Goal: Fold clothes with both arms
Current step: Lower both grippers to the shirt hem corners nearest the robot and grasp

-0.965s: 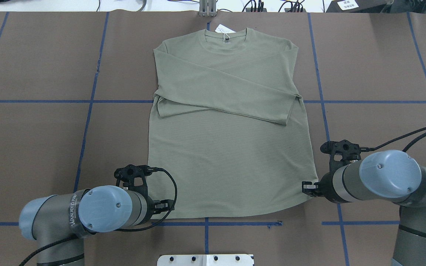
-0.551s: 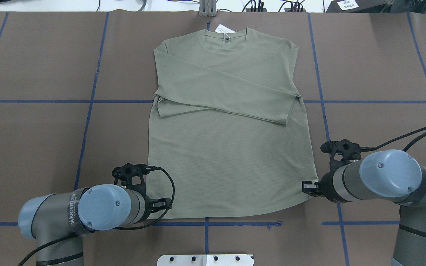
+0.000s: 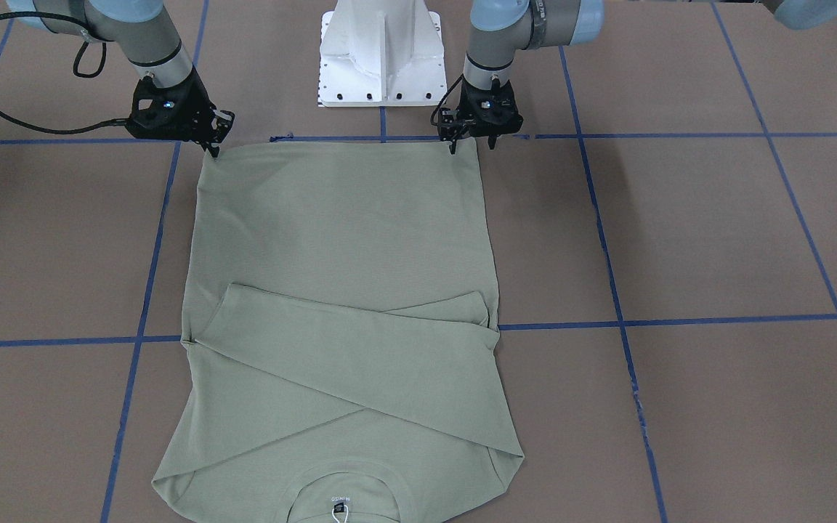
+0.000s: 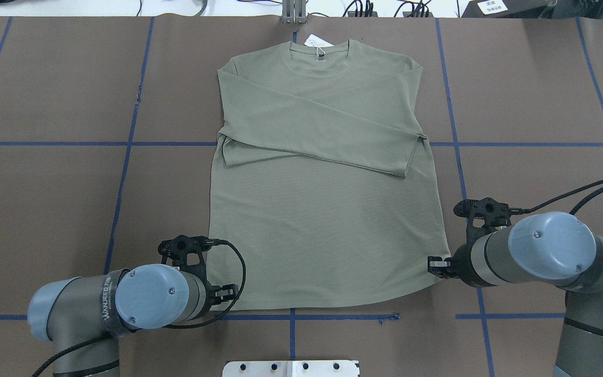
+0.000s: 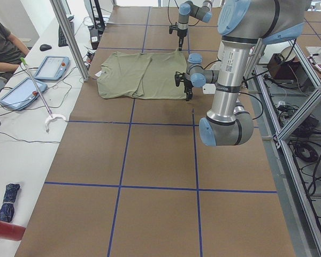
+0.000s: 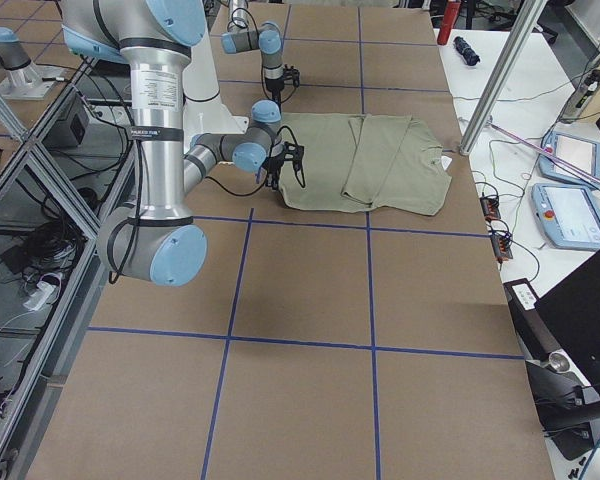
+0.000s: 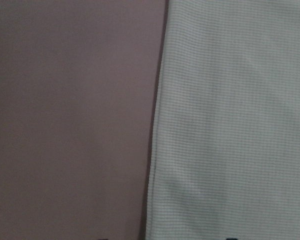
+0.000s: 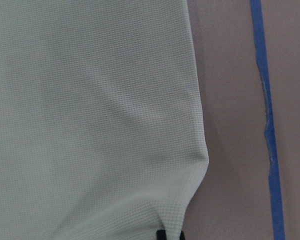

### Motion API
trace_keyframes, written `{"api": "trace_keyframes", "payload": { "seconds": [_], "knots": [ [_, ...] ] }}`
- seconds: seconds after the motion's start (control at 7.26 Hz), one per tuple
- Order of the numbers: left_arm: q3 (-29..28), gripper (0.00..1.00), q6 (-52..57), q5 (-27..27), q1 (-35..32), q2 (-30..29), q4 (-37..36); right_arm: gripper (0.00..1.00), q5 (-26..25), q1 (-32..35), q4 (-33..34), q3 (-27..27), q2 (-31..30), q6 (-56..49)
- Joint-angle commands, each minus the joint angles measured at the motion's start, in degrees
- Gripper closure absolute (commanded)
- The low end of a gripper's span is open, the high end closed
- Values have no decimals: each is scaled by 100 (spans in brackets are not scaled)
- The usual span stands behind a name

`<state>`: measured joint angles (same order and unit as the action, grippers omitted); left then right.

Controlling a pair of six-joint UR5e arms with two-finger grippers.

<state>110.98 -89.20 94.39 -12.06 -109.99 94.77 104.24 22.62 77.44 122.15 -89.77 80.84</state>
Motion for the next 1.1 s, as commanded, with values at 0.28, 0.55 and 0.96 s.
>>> {"api": "trace_keyframes", "payload": {
  "seconds": [0.28,0.55,0.96],
  "knots": [
    [3,28,-1,9,19,-40,-90,100,9,14,-1,1,3,2],
    [3,55,-1,9,28,-40,-90,100,18,41,8,-7,-6,-7],
    [20,94,-1,0,28,-31,-90,100,26,58,-1,-7,-15,-59]
  ]
}}
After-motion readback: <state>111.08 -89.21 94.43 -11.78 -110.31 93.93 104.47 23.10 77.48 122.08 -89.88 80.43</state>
